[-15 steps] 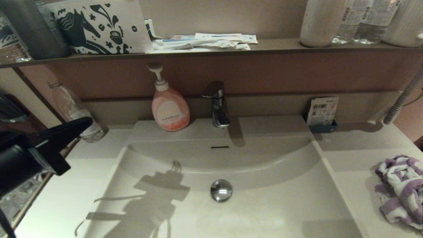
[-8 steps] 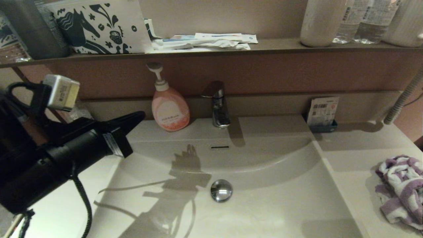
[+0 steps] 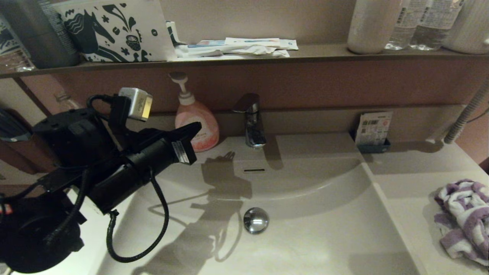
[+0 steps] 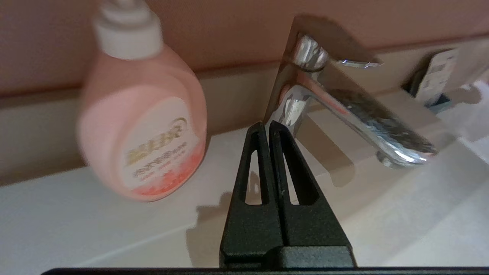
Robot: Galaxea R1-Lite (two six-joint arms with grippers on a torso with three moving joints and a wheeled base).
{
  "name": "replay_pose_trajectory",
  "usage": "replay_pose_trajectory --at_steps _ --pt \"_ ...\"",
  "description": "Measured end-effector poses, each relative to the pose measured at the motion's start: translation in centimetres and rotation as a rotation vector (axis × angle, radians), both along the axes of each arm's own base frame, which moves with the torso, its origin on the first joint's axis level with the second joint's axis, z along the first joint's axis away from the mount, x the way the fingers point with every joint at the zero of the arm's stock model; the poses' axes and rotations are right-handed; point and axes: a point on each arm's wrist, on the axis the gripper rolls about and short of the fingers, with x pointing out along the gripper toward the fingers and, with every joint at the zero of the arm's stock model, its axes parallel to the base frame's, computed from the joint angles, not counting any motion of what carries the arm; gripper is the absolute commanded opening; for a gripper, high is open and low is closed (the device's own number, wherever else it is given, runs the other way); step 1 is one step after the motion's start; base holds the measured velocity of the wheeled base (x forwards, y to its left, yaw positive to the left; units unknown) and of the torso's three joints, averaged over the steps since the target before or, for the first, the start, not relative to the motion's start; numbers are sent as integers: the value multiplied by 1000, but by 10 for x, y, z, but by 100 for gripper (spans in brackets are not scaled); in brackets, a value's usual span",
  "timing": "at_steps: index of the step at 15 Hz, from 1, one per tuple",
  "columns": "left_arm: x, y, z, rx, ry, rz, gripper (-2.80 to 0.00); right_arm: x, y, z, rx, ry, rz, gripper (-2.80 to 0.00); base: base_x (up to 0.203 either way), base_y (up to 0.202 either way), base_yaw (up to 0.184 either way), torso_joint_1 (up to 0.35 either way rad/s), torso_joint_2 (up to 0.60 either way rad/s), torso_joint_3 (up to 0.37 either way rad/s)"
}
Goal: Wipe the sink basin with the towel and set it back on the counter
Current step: Turn on the faucet
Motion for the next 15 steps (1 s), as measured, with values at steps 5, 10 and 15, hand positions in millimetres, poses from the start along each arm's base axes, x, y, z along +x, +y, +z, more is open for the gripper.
replay_pose_trajectory --at_steps 5,10,15 --pt "26 -17 1 -10 -11 -2 -280 0 0 0 0 0 0 -280 0 0 0 0 0 0" --pt "33 -42 6 -62 -12 -19 -280 0 0 0 0 0 0 -280 0 0 0 0 0 0" --pt "40 -55 11 -82 -29 -34 -280 0 0 0 0 0 0 -280 0 0 0 0 0 0"
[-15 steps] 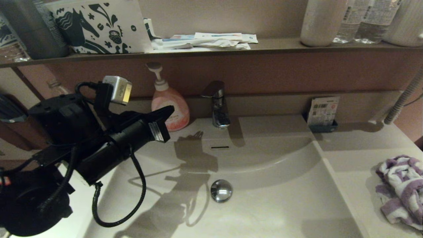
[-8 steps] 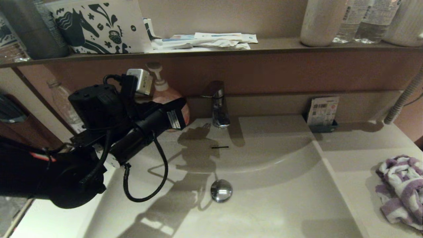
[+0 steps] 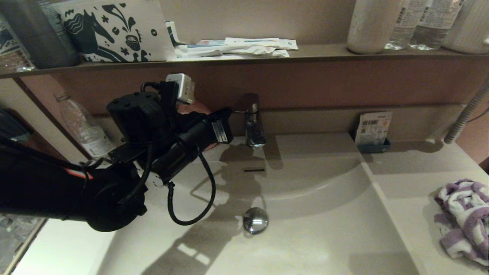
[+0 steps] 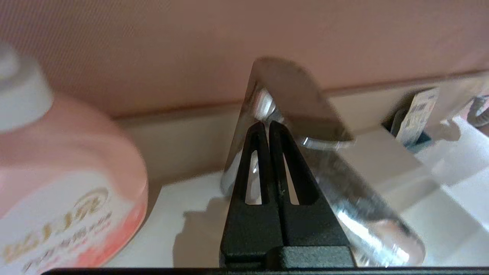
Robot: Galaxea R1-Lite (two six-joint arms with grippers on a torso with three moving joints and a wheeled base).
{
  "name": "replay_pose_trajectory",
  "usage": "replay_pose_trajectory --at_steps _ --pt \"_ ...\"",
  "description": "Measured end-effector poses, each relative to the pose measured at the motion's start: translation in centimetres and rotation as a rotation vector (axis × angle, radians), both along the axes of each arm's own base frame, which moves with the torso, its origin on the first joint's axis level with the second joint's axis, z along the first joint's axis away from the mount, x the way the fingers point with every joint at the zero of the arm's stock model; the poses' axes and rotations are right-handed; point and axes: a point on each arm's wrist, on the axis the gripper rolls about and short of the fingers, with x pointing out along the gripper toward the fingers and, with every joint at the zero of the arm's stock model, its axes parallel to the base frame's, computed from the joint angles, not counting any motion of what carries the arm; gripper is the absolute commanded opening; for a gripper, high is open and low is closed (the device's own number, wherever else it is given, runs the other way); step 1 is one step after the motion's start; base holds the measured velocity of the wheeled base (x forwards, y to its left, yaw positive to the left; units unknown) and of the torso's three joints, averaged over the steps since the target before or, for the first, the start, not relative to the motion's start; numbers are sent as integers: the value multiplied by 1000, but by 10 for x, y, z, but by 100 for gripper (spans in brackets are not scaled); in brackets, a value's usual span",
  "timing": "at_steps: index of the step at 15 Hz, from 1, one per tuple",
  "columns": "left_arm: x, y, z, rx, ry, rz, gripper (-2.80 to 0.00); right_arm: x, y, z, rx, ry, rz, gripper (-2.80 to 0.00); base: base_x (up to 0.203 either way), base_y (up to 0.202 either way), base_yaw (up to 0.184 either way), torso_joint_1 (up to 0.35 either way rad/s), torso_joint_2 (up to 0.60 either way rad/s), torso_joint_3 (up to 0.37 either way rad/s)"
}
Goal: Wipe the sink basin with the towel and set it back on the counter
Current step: Turn on the faucet
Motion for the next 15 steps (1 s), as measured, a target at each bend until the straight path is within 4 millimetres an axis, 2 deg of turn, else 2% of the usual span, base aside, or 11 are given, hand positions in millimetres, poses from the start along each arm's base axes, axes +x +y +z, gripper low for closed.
replay_pose_trajectory --at_steps 6,11,15 --pt "3 0 13 -21 -27 4 -280 0 0 0 0 0 0 -280 0 0 0 0 0 0" --pt "2 3 7 -12 -7 23 -280 0 0 0 0 0 0 -280 0 0 0 0 0 0" --pt "4 13 2 -1 10 51 -280 0 0 0 0 0 0 -280 0 0 0 0 0 0"
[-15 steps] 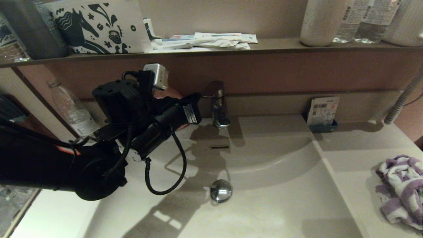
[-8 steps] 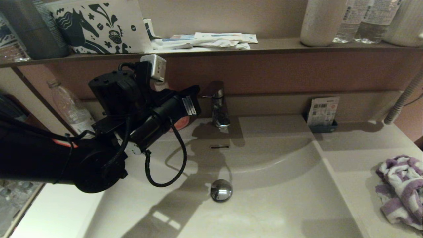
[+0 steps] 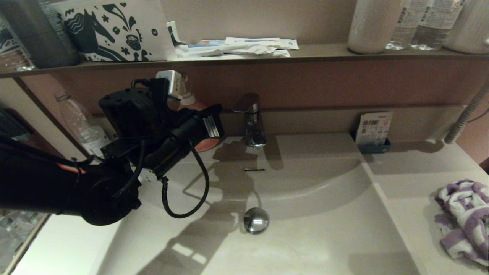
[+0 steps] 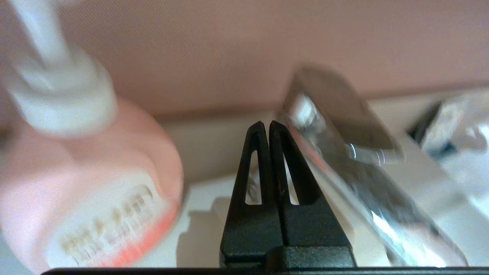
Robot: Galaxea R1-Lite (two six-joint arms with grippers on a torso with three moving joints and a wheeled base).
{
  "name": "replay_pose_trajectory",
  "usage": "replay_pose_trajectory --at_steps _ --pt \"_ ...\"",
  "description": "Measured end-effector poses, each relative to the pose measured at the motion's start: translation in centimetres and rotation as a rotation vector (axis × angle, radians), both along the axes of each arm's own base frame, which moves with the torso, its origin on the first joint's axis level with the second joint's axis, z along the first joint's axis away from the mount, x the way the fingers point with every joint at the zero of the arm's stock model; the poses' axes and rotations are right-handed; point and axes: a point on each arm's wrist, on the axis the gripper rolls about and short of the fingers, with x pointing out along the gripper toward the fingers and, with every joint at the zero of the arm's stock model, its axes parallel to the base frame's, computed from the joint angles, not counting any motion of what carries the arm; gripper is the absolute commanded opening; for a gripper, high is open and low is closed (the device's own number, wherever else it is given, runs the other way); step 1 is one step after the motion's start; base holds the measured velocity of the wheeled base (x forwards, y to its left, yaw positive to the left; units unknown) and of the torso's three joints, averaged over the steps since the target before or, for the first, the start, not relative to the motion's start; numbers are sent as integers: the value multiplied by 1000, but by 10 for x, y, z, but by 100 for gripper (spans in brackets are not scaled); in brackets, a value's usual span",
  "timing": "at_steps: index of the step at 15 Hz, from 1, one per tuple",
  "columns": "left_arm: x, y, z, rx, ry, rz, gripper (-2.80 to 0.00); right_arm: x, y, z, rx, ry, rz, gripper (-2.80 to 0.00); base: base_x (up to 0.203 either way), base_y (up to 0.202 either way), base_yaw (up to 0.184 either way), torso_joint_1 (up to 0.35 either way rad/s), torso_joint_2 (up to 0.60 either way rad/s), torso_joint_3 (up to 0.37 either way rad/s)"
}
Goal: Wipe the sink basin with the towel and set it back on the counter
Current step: Turn on the faucet
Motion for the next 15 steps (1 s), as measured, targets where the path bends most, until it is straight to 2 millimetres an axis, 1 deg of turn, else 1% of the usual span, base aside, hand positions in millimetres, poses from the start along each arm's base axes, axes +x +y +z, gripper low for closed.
replay_pose_trajectory --at_steps 2,5,8,15 --pt "-8 -5 -7 12 22 -26 -280 0 0 0 0 0 0 -280 0 0 0 0 0 0" --pt "-11 -11 -10 15 31 -45 -280 0 0 0 0 0 0 -280 0 0 0 0 0 0" --pt "-14 -19 -6 5 17 -73 -280 0 0 0 0 0 1 -280 0 0 0 0 0 0" --pt "-6 -21 3 -42 -15 -62 -280 0 0 0 0 0 0 -280 0 0 0 0 0 0"
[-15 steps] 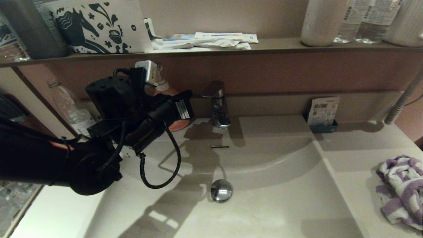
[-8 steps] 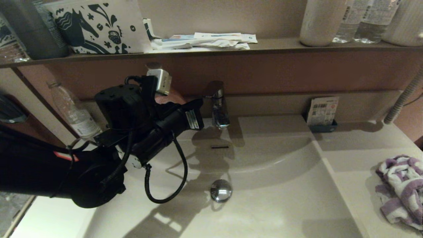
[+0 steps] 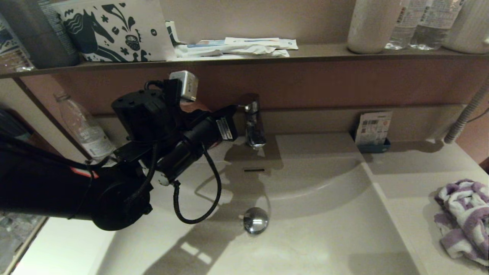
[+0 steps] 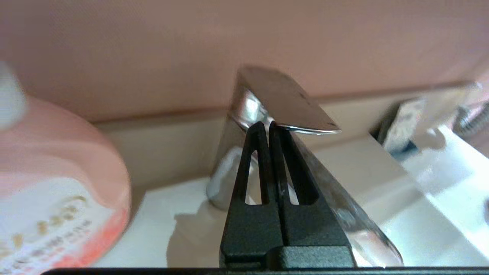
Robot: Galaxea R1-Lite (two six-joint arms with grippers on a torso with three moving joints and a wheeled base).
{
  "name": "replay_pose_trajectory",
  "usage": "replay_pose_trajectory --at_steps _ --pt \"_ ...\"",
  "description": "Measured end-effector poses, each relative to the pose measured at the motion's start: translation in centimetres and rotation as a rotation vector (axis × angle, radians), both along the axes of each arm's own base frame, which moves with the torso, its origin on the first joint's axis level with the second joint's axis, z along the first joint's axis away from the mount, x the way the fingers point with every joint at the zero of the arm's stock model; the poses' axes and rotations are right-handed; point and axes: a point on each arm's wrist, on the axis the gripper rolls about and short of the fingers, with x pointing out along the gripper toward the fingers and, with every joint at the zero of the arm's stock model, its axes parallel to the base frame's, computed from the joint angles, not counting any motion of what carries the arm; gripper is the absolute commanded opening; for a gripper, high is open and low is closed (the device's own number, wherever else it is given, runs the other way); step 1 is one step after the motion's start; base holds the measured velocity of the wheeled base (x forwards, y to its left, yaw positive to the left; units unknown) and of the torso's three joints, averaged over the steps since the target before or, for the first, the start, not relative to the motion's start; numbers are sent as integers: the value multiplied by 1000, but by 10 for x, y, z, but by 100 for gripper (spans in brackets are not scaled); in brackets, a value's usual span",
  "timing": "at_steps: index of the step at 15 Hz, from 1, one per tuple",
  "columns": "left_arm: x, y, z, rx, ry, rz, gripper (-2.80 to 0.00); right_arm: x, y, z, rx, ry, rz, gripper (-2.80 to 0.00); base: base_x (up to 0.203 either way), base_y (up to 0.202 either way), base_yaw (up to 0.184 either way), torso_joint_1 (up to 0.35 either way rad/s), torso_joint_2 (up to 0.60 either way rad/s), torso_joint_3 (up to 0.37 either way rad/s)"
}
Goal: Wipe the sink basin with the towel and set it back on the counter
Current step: Turn on the faucet
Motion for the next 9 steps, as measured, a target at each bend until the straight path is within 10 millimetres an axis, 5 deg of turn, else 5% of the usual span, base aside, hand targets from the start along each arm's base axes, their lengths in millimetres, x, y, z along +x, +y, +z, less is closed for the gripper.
replay_pose_trajectory --at_steps 9 --pt "2 0 10 -44 -17 10 -280 0 0 0 0 0 0 -280 0 0 0 0 0 0"
